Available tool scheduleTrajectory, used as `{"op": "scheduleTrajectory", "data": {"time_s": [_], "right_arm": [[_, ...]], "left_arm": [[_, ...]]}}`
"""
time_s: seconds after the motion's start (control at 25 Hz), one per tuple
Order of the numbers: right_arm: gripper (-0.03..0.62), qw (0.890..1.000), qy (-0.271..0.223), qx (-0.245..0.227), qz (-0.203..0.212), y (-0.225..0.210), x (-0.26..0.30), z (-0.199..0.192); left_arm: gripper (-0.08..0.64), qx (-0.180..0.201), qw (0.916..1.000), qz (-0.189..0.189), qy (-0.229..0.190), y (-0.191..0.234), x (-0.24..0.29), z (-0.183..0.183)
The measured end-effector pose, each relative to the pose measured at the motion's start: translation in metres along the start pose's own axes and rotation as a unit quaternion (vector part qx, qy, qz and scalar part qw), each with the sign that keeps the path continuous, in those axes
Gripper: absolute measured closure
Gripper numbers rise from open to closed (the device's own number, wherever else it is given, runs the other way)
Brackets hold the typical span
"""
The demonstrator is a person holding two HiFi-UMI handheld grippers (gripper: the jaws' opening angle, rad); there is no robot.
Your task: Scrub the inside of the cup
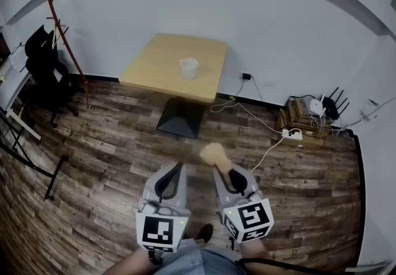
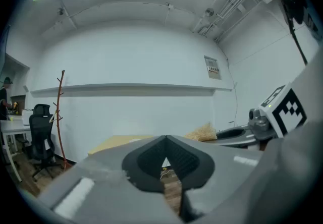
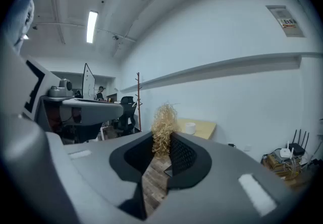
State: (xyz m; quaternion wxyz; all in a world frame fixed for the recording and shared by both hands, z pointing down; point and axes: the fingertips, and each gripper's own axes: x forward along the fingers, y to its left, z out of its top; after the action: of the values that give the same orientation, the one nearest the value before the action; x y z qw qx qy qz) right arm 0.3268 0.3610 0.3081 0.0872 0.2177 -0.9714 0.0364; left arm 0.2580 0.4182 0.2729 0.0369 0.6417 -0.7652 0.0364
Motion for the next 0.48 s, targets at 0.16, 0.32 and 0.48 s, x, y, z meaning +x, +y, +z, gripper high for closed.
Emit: {"op": "scheduleTrajectory", "data": {"time_s": [0.16, 0.32, 0.48], "right_arm": [[0.518, 1.0, 0.002, 0.001, 0.002, -0.002, -0.004, -0.004], [0.518, 1.0, -0.001, 0.005, 0.004, -0.009, -0.003, -0.003], [0.518, 1.0, -0.005, 0.011, 0.006, -0.016, -0.004, -0.006]], "left_arm": [[0.539, 0.0, 1.0, -0.001, 0.006, -0.005, -0.001, -0.005], [0.539, -0.001, 1.0, 0.001, 0.008, -0.008, 0.006, -0.005], [0.54, 0.007, 0.9999, 0.003, 0.011, -0.011, 0.011, -0.006]]}}
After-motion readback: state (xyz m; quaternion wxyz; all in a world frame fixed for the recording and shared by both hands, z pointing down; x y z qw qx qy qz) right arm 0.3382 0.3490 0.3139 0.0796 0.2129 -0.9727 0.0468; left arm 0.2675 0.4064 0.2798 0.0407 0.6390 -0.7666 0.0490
